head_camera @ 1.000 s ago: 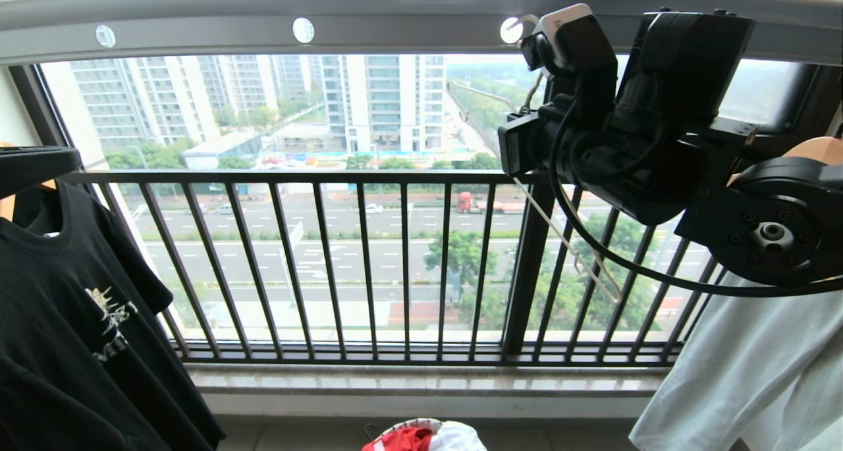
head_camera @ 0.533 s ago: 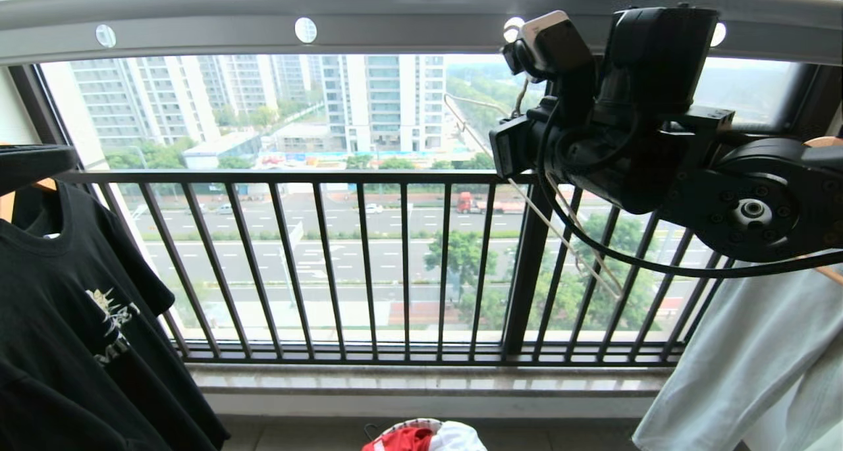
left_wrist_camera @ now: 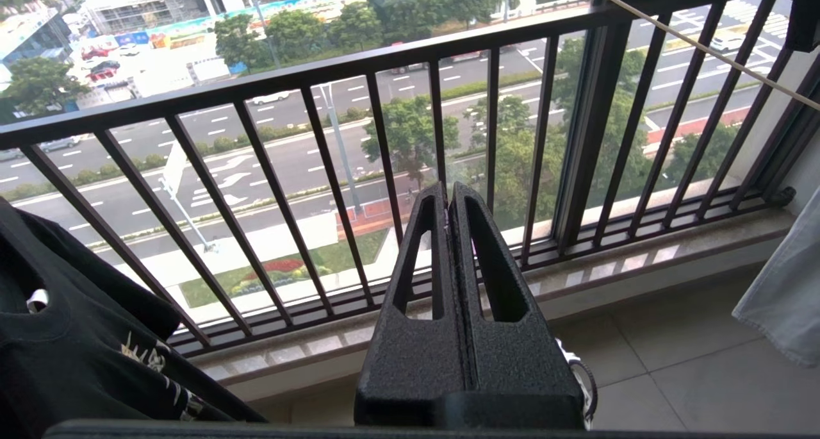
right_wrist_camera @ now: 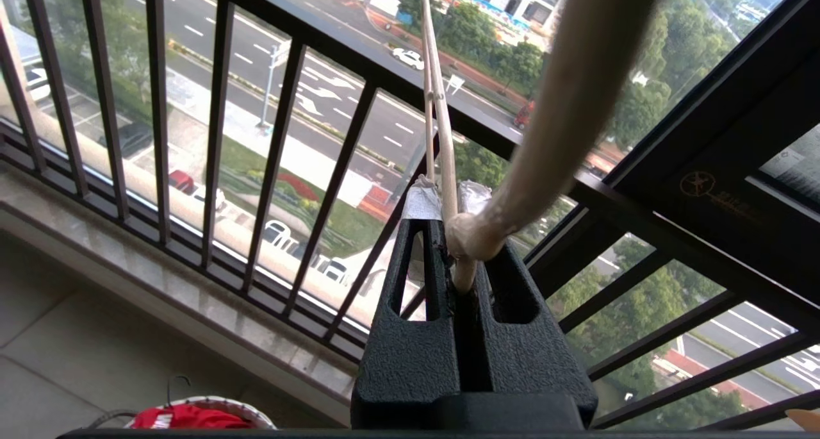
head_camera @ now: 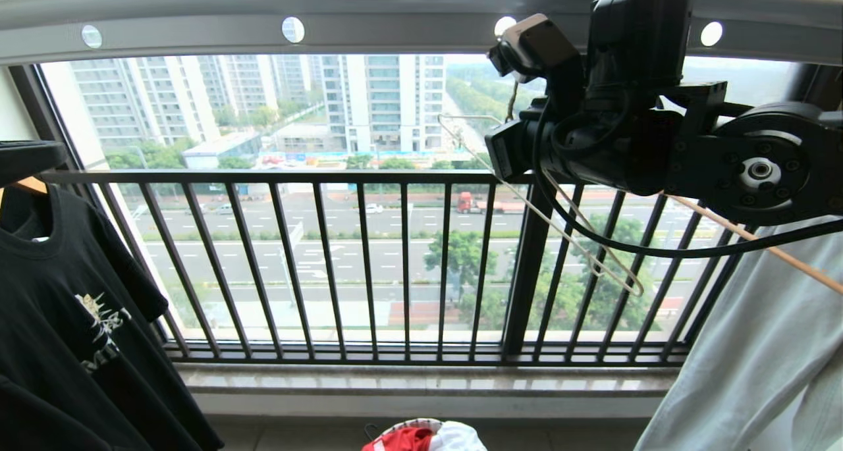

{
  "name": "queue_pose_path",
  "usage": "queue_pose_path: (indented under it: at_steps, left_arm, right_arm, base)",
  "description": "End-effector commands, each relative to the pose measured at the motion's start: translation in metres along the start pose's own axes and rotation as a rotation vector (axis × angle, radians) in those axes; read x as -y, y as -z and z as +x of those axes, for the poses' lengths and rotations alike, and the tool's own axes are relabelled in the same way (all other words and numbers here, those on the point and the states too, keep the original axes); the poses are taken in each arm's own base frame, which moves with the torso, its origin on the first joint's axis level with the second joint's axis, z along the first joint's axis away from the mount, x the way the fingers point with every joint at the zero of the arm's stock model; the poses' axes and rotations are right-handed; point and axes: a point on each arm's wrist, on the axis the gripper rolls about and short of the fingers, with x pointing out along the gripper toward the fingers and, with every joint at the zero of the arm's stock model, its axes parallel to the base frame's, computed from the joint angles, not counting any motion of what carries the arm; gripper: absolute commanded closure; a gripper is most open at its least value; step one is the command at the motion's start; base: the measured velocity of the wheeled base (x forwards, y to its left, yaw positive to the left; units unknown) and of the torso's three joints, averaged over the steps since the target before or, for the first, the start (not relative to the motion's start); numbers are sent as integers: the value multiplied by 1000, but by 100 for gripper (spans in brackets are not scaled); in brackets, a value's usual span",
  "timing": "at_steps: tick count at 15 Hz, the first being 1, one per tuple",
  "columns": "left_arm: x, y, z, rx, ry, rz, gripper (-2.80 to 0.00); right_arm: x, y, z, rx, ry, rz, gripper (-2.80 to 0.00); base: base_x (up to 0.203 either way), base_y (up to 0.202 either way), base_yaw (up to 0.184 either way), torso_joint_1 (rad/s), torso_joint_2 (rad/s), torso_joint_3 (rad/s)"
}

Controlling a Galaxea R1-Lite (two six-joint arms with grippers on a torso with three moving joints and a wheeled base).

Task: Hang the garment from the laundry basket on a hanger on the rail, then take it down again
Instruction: Hang the clothes rack on the clothesline

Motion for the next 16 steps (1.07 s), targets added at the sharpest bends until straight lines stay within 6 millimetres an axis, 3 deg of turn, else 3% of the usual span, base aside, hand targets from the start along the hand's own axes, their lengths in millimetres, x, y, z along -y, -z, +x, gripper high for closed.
queue_pose_path:
  at_steps: [1, 9, 10, 16]
  left_arm:
    - [-1, 0, -2, 4, -2, -1, 0]
    - [-1, -1, -5, 12, 2, -2, 0]
    - [-1, -1, -4, 11, 2, -2, 0]
    - [0, 0, -2, 4, 3, 1, 0]
  right_arm:
    - [1, -5, 2, -2, 2, -2, 0]
    - [-2, -7, 10, -42, -12, -37, 0]
    - [-3, -6, 11, -44, -12, -38, -280]
    - [-1, -5, 5, -48, -13, -35, -280]
  base:
    - [0, 0, 0, 0, 0, 0]
    - [0, 0, 0, 0, 0, 0]
    - [0, 0, 0, 0, 0, 0]
    - [0, 0, 0, 0, 0, 0]
